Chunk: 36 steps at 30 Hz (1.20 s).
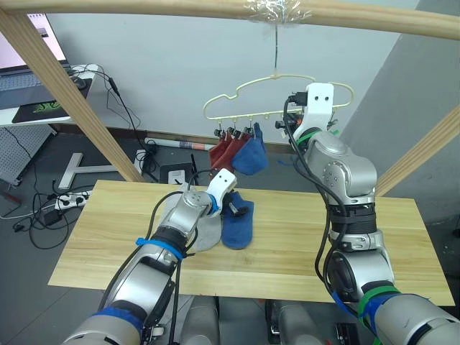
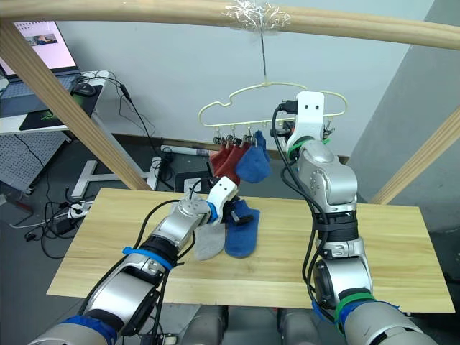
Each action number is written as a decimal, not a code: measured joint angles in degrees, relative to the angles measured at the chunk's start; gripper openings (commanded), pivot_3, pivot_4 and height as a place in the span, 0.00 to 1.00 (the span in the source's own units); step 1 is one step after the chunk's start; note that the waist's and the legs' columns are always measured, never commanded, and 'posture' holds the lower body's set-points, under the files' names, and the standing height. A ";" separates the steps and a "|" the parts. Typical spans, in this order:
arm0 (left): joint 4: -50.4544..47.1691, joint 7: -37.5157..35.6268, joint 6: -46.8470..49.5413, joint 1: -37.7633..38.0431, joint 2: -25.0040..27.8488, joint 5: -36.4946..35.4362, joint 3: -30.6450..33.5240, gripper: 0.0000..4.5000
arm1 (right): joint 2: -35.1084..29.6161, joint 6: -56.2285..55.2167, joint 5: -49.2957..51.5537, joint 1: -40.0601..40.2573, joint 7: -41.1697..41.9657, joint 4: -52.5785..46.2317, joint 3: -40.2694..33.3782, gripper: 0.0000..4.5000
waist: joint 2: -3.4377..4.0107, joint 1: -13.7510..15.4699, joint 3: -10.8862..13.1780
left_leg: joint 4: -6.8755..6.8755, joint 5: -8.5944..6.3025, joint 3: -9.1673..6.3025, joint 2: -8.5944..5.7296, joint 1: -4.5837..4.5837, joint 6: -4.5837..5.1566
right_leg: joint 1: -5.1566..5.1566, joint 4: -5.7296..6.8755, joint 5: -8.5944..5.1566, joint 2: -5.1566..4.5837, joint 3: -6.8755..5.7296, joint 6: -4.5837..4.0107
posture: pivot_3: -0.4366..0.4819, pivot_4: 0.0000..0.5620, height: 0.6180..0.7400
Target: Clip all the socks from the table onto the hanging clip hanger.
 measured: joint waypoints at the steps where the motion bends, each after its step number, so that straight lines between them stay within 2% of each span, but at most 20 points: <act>1: 0.76 -0.06 -0.22 -0.35 -0.06 0.57 -0.23 0.99 | 0.00 0.07 0.00 0.00 -0.05 -0.07 -0.02 0.01 | 0.00 0.00 0.00 | 0.00 0.00 0.00 0.00 0.00 0.00 | 0.00 0.00 0.00 0.00 0.00 0.00 | 0.61 0.33 1.00; 13: 4.49 -3.69 1.22 -3.98 -1.91 5.68 -1.40 0.99 | 0.15 0.26 -0.01 0.00 -0.44 -0.18 -0.38 0.01 | 0.07 0.01 -0.05 | 0.01 0.01 -0.01 -0.01 0.01 0.01 | 0.01 0.04 0.00 0.00 0.00 0.00 | 0.60 0.33 1.00; 17: 4.51 -4.17 1.24 -3.97 -2.18 6.04 -1.32 0.81 | 0.15 0.26 -0.01 0.00 -0.49 -0.18 -0.46 0.01 | 0.17 0.00 -0.10 | 0.01 0.01 -0.01 -0.01 0.01 0.01 | 0.01 0.04 0.00 0.00 0.00 0.00 | 0.60 0.33 1.00; 30: 4.72 -4.86 0.86 -3.91 -2.60 6.16 -1.24 0.01 | 0.14 0.36 -0.01 0.00 -0.48 -0.19 -0.50 0.01 | 0.20 -0.01 -0.13 | 0.01 0.01 -0.01 -0.01 0.02 0.01 | 0.01 0.04 0.00 0.00 0.00 0.00 | 0.60 0.32 1.00; 36: 4.66 -4.87 0.25 -3.67 -2.58 6.26 -1.24 0.01 | 0.14 0.77 -0.01 0.00 -0.48 -0.45 -0.50 0.01 | 0.21 -0.02 -0.14 | 0.01 0.01 -0.01 -0.01 0.02 0.01 | 0.01 0.04 0.00 0.00 0.00 0.00 | 0.60 0.31 1.00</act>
